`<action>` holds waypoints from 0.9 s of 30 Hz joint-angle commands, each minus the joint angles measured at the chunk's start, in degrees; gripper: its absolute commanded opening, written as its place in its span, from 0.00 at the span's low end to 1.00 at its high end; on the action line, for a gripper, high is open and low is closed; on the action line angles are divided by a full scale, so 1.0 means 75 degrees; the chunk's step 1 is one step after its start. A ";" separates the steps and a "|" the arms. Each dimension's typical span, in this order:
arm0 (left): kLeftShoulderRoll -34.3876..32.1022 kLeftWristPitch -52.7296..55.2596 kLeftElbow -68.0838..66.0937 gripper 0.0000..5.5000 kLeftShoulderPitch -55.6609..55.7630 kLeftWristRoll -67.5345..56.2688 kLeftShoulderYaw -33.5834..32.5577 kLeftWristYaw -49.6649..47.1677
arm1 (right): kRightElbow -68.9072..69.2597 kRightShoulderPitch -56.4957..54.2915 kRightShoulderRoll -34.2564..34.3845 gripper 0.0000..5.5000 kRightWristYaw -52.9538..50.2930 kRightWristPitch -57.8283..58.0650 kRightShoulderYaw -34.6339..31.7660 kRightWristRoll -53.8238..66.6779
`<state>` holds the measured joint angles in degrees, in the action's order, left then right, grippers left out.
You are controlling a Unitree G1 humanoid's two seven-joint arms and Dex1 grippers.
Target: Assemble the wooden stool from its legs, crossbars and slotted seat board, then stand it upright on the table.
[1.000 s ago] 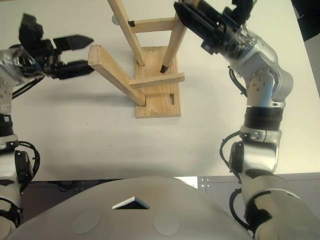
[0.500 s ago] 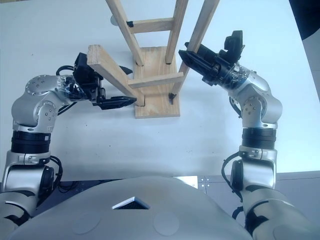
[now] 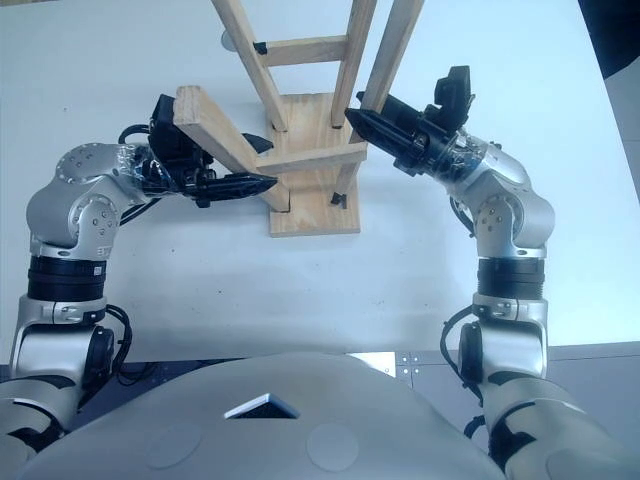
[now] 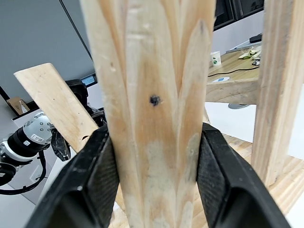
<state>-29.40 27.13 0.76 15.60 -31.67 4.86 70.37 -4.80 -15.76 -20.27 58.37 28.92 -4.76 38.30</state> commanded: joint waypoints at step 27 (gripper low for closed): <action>-0.0817 -0.0586 0.0104 0.42 -0.0268 0.0367 0.0477 0.0610 | -0.1852 0.0510 -0.2075 0.37 0.2266 -0.2825 0.1677 -0.2374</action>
<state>-33.88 21.09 2.41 13.81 -29.28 6.38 71.17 -15.11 -13.99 -32.14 75.65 10.60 0.97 34.31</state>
